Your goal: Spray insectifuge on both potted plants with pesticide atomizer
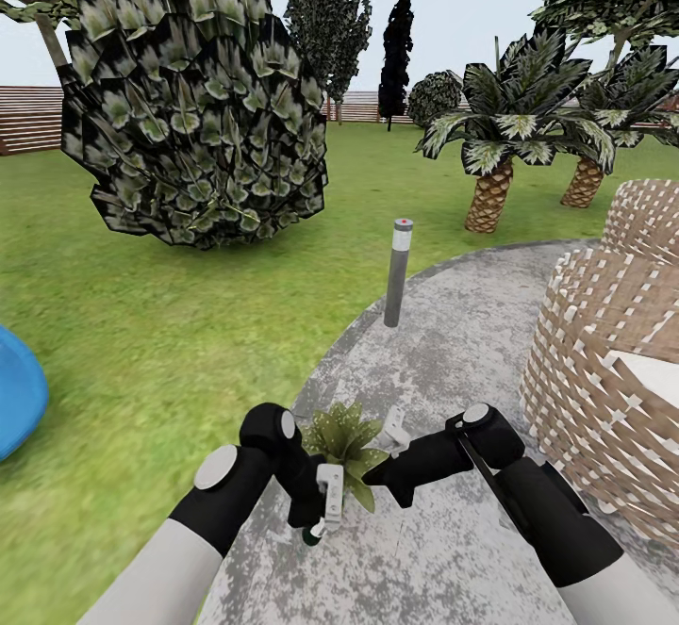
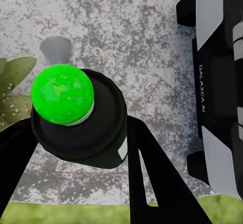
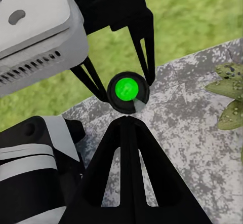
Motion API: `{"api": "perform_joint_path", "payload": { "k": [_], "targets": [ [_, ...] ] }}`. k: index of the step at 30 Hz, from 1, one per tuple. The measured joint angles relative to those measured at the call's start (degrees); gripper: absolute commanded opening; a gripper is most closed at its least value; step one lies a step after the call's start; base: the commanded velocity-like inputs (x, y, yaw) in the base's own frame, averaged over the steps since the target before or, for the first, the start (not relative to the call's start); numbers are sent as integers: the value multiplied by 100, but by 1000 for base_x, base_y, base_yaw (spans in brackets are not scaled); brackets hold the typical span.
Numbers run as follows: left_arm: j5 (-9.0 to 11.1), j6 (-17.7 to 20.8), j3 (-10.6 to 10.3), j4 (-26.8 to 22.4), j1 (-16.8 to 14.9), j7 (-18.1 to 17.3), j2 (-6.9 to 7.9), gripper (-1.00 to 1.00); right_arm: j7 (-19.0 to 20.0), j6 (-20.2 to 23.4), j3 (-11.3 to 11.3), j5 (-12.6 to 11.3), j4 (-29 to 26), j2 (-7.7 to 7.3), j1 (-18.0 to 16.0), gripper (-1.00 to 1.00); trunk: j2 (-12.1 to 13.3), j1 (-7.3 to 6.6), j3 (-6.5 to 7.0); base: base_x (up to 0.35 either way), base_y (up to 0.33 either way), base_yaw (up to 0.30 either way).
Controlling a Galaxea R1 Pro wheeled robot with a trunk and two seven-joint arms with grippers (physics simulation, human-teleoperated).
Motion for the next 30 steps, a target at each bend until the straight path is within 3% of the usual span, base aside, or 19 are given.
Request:
{"api": "perform_joint_path", "payload": {
  "k": [8,17,22,30],
  "targets": [
    [7,0,-279,0,0,0,-7,-100,0,0,0,-1,-3,0,0,-100,0,0,0,0,0,0],
    [8,1,-312,-39,0,-9,-26,-100,0,0,0,0,-1,0,0,-100,0,0,0,0,0,0],
    [21,8,-630,-194,0,-9,-27,-100,0,0,0,-1,-1,0,0,-100,0,0,0,0,0,0],
    [133,9,-669,-253,0,-9,-35,-100,0,0,0,-6,-2,0,0,-100,0,0,0,0,0,0]
  ]
}}
